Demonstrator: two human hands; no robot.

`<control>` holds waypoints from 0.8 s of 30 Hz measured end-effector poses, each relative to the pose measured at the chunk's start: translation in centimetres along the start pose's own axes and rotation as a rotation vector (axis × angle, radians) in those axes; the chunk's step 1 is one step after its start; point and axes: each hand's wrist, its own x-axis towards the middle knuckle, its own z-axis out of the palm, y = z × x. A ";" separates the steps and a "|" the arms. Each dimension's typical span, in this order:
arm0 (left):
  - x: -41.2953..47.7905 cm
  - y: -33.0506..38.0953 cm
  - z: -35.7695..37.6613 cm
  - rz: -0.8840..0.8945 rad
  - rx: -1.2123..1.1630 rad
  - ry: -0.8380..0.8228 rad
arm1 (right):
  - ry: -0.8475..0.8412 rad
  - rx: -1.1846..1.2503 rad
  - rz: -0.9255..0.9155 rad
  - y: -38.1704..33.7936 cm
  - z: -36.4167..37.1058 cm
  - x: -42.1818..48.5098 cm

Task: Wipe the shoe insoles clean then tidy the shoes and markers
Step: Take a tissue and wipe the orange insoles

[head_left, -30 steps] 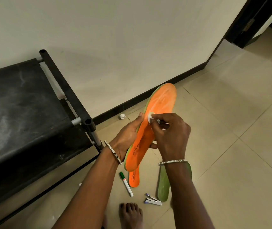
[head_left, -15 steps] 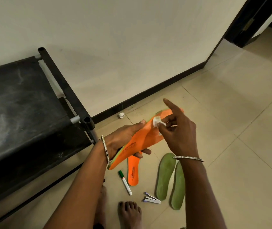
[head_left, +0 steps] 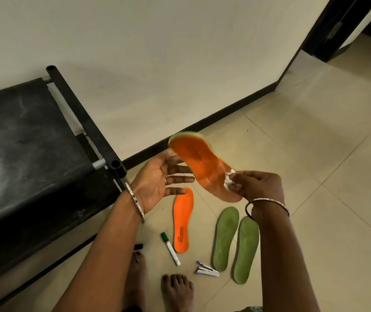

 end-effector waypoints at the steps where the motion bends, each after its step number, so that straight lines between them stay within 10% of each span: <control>1: 0.2 0.0 0.1 0.049 0.028 0.037 | -0.025 0.078 0.081 0.1 0.0 0.1; 10: 0.9 -0.3 1.5 0.307 0.265 0.177 | -0.165 0.297 0.328 -0.8 0.7 -0.6; 24: 1.8 -0.8 0.9 0.388 0.319 0.367 | -0.104 -0.026 -0.023 0.2 2.7 -0.8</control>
